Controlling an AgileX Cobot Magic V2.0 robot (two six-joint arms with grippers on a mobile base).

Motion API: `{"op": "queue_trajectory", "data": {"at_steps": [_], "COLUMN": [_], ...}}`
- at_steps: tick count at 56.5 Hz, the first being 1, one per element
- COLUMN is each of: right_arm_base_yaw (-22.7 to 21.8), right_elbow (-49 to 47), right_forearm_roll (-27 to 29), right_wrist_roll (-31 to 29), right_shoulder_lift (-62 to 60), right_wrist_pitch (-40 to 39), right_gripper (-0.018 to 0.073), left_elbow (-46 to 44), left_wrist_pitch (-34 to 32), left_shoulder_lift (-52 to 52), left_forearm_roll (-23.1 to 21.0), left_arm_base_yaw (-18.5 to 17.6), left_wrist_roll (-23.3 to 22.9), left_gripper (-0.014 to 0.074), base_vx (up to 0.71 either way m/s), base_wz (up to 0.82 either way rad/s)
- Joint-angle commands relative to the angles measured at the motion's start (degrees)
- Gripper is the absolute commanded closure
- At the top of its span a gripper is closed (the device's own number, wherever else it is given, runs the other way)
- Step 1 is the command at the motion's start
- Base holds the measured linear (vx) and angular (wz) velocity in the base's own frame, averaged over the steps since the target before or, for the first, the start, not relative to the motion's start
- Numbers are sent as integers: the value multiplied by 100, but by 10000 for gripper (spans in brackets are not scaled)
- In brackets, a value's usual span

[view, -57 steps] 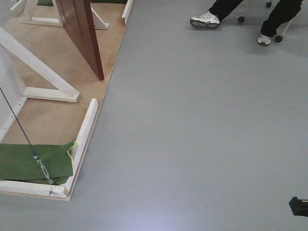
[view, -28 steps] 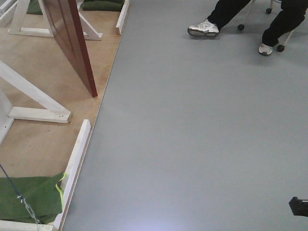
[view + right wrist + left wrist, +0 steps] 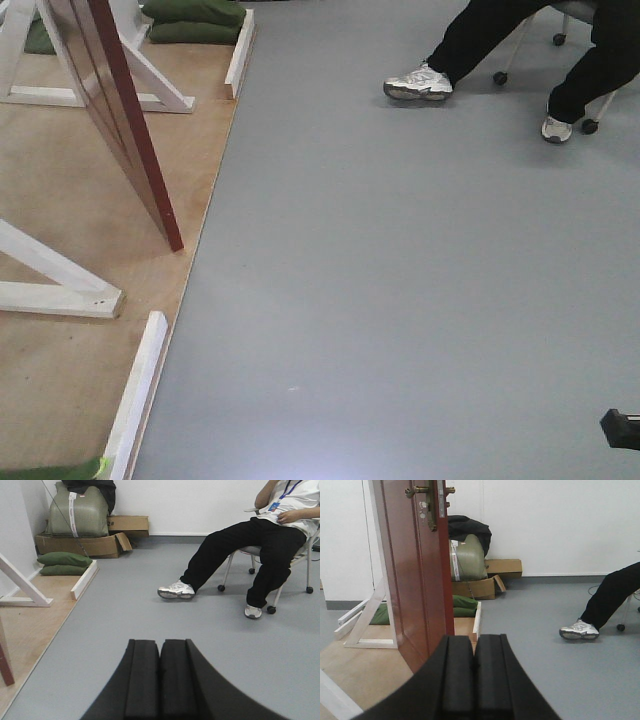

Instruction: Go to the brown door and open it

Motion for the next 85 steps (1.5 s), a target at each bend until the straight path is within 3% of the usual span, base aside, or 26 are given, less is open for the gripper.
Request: {"op": "queue_trajectory", "data": {"at_steps": [1,85], "right_arm_base_yaw": [-7,-7], "right_elbow": [30,30], "right_forearm_roll": [-15,-15], "right_wrist_roll": [-31,-31], "right_shoulder_lift": [-75,-75], "right_wrist_pitch": [-453,-453], "right_gripper": [559,559], "left_elbow": [-100,-100], "left_wrist_pitch": [-471,-471], "left_shoulder_lift": [-77,-77], "left_forearm_roll": [-1,-1], "left_arm_base_yaw": [-30,-30], "left_wrist_roll": [-53,-53], "left_gripper": [603,603], "base_vx": [42,38], "base_wz": [-1,-2]}}
